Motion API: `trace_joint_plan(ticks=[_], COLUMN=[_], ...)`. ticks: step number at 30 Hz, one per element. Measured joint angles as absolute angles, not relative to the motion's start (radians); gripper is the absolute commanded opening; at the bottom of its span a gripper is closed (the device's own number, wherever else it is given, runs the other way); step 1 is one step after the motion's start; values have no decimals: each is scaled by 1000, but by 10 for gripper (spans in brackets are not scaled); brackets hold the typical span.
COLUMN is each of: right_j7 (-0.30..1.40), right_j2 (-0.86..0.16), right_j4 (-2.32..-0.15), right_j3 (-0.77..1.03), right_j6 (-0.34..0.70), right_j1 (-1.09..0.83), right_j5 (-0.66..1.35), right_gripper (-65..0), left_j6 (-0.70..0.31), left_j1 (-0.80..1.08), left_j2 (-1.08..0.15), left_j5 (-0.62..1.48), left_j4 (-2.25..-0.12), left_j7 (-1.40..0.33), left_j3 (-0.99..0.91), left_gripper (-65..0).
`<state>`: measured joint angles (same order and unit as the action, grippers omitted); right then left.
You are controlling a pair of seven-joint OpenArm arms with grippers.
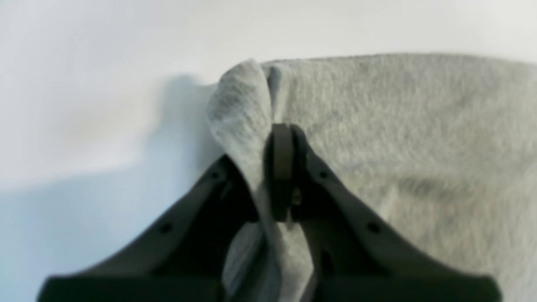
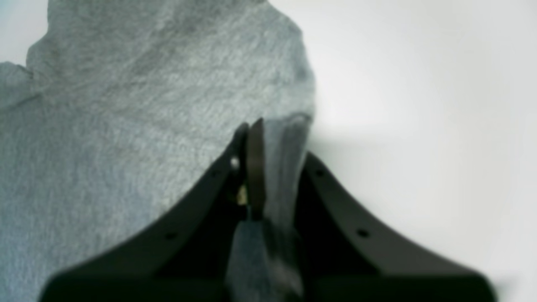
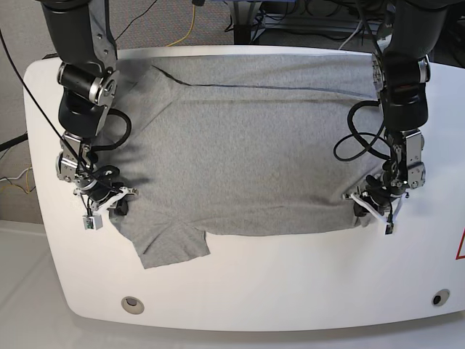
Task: Fold the T-shirt properly
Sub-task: 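Lift both hem corners and carry them toward the collar edge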
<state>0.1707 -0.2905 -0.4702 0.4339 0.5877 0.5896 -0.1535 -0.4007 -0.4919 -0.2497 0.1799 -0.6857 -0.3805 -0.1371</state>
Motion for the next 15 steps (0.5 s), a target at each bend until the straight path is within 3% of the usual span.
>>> trace_joint_plan(ticks=[6,15], right_j7=[204,392], right_j2=[-289,-274], right_j4=[-489,-688], right_j3=[434,431], right_j6=[588,585], right_j1=[593,545], right_j5=[-153,-180], right_gripper=[-650,-650], left_j6=[-392,-394], left_j1=[-472,-474], left_j2=[-245,-242], left_j5=[169,172], left_j4=[-779,-820], left_j7=[-463,-499], left_j3=[-137,-137], left_gripper=[-623,-623])
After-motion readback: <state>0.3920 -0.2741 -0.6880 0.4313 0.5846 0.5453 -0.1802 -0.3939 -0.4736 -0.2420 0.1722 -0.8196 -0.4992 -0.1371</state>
